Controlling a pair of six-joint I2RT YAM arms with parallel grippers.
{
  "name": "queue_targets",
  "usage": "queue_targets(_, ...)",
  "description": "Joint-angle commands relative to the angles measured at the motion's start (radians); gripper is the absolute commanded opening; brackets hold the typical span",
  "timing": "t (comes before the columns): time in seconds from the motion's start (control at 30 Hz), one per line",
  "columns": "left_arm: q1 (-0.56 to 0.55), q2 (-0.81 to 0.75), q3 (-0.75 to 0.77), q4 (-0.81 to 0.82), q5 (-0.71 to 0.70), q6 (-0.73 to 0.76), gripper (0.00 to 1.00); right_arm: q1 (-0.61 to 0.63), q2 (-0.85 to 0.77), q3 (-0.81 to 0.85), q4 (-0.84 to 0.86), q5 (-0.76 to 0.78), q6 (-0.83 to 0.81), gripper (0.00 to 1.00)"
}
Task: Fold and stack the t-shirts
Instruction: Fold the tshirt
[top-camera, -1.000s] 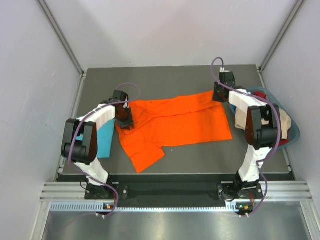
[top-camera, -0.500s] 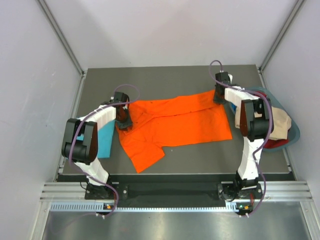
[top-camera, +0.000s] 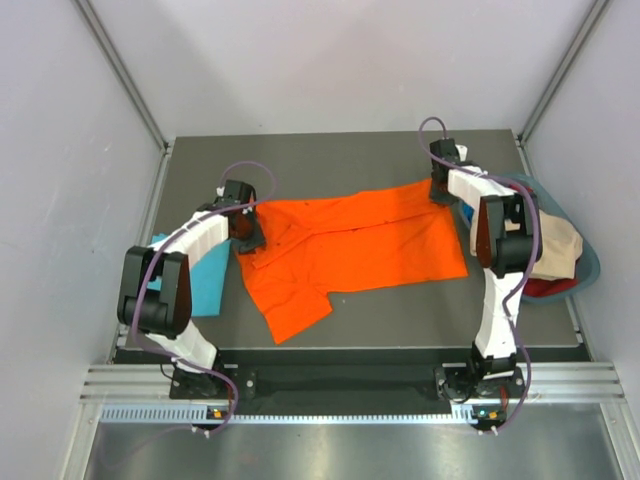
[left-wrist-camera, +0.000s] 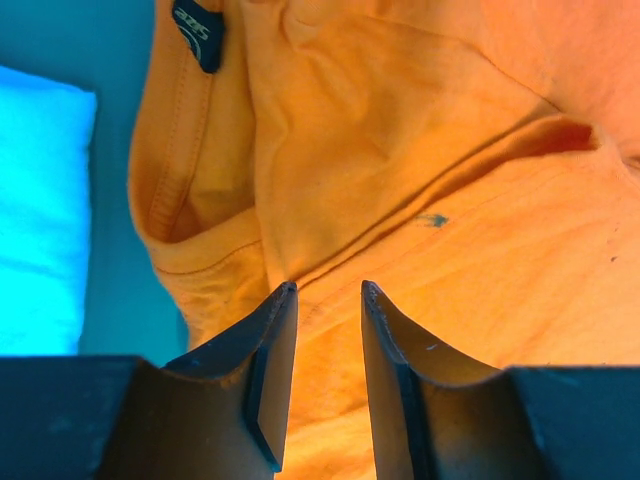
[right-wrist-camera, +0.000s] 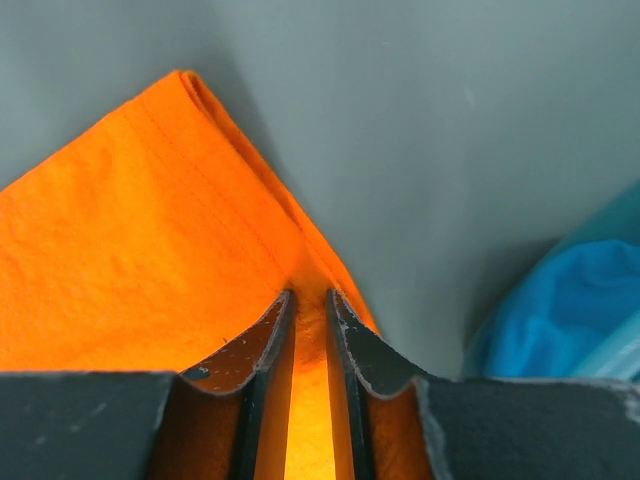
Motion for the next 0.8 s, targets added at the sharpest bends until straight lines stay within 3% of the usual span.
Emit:
queue_targets(0.0,-0.005,0.019,0.065,0.070,0.006,-0.026,0.38,-0.040,-0.001,-0.012,-0.061,0.086,0.032,0.18)
queue_targets(0.2,-0.003,0.165,0.160,0.116,-0.008,-0.033,0.38,-0.047,-0.066,-0.007,-0.055,0.056,0.072,0.19)
queue_targets(0.43,-0.005,0.335,0.414,0.040,-0.103,-0.024,0.36,-0.026,-0.129,0.008,0.078,-0.160,0.041,0.22)
queue_targets(0.77,-0.002,0.452,0.520,-0.017,-0.157,-0.029,0.36,-0.026,0.018,0.103,0.094,-0.236,0.079,0.22)
